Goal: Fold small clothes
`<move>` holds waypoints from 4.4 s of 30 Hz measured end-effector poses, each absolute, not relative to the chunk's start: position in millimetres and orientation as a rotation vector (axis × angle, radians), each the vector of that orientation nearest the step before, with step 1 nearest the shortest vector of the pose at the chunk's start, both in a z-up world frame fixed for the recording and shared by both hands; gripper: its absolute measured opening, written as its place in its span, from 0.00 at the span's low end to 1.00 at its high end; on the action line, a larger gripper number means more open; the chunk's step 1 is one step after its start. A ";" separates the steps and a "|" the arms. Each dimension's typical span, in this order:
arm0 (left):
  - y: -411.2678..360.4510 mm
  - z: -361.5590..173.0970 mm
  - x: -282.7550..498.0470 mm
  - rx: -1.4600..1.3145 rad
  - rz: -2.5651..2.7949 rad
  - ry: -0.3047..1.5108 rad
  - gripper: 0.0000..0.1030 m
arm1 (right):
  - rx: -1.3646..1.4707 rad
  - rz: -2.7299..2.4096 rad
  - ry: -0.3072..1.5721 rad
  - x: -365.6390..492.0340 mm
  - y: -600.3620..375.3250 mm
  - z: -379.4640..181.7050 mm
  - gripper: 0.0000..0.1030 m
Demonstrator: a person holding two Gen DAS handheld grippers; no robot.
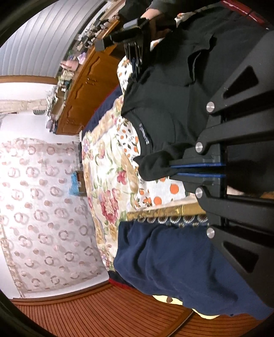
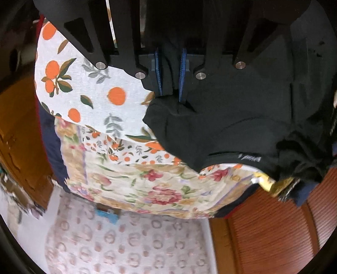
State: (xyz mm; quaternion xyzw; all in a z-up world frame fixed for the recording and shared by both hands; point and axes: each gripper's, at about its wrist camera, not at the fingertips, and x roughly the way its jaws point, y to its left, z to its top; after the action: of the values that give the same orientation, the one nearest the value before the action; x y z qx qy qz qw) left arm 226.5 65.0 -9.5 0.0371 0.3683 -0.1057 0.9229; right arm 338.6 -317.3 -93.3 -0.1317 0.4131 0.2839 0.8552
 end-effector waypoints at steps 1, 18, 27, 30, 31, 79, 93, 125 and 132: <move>64.1 -6.9 220.8 0.071 -0.225 0.748 0.01 | -0.295 0.592 0.855 331.9 -315.1 -90.4 0.09; 90.3 12.9 22.2 -0.028 -0.266 0.644 0.01 | -0.155 0.675 0.618 105.3 -398.7 -1.3 0.07; 86.4 12.6 -61.9 -0.020 -0.257 0.633 0.02 | -0.163 0.666 0.718 29.2 -433.2 -0.2 0.07; 81.6 8.0 -75.9 -0.024 -0.252 0.648 0.02 | -0.172 0.675 0.749 9.1 -436.1 -3.8 0.07; 82.2 6.8 -80.1 -0.033 -0.253 0.648 0.02 | -0.174 0.681 0.757 2.7 -436.2 -6.1 0.07; 103.2 -97.6 53.2 -0.056 -0.153 0.949 0.39 | -0.188 0.368 0.862 108.3 -449.3 -93.7 0.55; 110.7 -100.4 57.9 -0.067 -0.156 0.959 0.41 | -0.173 0.414 0.879 112.2 -434.5 -100.3 0.56; 69.6 91.2 -56.4 -0.093 -0.388 0.485 0.04 | -0.117 0.531 0.411 -30.0 -458.9 57.9 0.05; 64.0 175.2 -99.4 -0.050 -0.408 0.269 0.04 | -0.127 0.486 0.190 -72.1 -489.5 148.4 0.05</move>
State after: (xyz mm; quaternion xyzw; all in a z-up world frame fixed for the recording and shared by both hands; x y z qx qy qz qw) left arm -99.4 64.0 175.2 -0.0249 0.1334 -0.2017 0.9700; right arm -72.1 -489.5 148.4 -0.0627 0.0940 0.2399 0.9642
